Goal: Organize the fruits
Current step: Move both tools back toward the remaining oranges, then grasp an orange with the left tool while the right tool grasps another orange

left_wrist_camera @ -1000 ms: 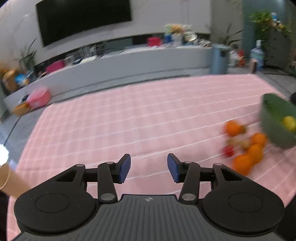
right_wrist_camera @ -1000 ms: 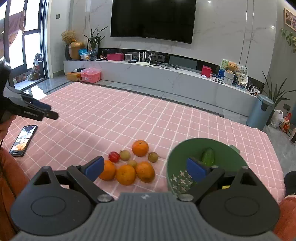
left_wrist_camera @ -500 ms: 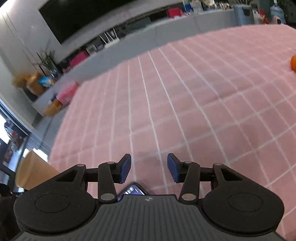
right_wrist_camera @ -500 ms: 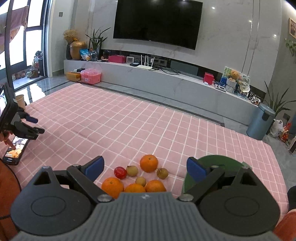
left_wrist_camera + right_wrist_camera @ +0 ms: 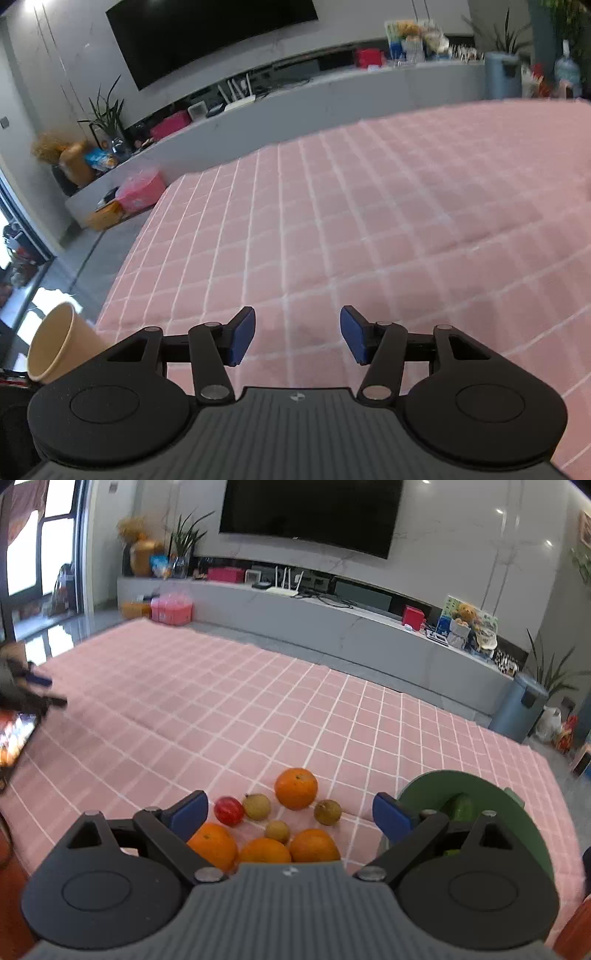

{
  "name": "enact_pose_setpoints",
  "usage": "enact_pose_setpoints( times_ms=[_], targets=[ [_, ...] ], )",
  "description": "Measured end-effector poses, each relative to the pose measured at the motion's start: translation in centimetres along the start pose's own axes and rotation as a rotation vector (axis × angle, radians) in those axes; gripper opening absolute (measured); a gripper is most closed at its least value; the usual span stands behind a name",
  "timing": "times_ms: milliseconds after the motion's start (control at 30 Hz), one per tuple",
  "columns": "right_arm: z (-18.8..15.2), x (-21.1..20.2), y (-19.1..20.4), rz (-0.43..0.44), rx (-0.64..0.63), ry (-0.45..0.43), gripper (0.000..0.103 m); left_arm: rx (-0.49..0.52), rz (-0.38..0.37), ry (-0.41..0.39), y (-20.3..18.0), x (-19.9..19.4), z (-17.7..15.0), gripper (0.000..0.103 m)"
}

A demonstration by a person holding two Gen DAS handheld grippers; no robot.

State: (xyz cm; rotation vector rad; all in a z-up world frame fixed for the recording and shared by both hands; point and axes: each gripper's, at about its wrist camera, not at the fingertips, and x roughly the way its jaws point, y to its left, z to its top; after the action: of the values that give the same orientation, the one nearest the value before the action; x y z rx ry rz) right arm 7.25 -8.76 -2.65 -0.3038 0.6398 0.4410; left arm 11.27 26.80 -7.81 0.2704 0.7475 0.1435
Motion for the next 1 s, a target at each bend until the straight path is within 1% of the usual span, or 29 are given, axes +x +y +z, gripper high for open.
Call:
enact_pose_setpoints(
  times_ms=[67, 167, 200, 267, 333, 400, 467, 533, 633, 733, 800, 867, 1000],
  targets=[
    [-0.2, 0.7, 0.2, -0.009, -0.033, 0.026, 0.092, 0.002, -0.007, -0.029, -0.4, -0.6, 0.9, 0.064],
    [-0.5, 1.5, 0.4, -0.003, -0.090, 0.058, 0.091, 0.013, -0.047, -0.063, -1.6, -1.6, 2.4, 0.064],
    [-0.6, 1.8, 0.4, 0.000, -0.114, 0.066, 0.089, 0.025, -0.063, -0.075, -2.2, -2.0, 2.8, 0.064],
    [-0.7, 2.1, 0.2, 0.016, -0.150, 0.084, 0.079, 0.057, -0.106, -0.099, -3.6, -2.9, 3.5, 0.064],
    [-0.9, 2.4, 0.0, 0.031, -0.175, 0.102, 0.075, 0.091, -0.163, -0.117, -5.3, -3.7, 4.2, 0.065],
    [-0.9, 2.7, -0.3, 0.043, -0.191, 0.113, 0.071, 0.108, -0.245, -0.112, -7.1, -4.3, 4.7, 0.065],
    [-1.0, 2.9, -0.6, 0.059, -0.206, 0.129, 0.060, 0.128, -0.335, -0.102, -8.7, -4.8, 5.0, 0.065],
    [-1.1, 3.2, -0.7, 0.066, -0.233, 0.143, 0.054, 0.165, -0.396, -0.092, -10.0, -4.9, 5.4, 0.065],
    [-1.5, 3.4, -0.8, 0.088, -0.285, 0.167, 0.052, 0.223, -0.488, -0.076, -12.5, -5.4, 5.3, 0.065],
    [-1.7, 3.4, -0.9, 0.111, -0.351, 0.182, 0.052, 0.266, -0.548, -0.055, -15.3, -6.1, 5.1, 0.065],
    [-1.7, 3.4, -0.8, 0.118, -0.411, 0.192, 0.052, 0.297, -0.571, -0.042, -17.0, -6.0, 4.8, 0.065],
    [-1.7, 3.4, -0.6, 0.111, -0.495, 0.207, 0.046, 0.320, -0.582, -0.028, -18.8, -6.0, 4.6, 0.065],
    [-1.6, 3.3, -0.7, 0.135, -0.619, 0.234, 0.045, 0.351, -0.571, 0.004, -20.9, -5.4, 4.0, 0.065]
  ],
)
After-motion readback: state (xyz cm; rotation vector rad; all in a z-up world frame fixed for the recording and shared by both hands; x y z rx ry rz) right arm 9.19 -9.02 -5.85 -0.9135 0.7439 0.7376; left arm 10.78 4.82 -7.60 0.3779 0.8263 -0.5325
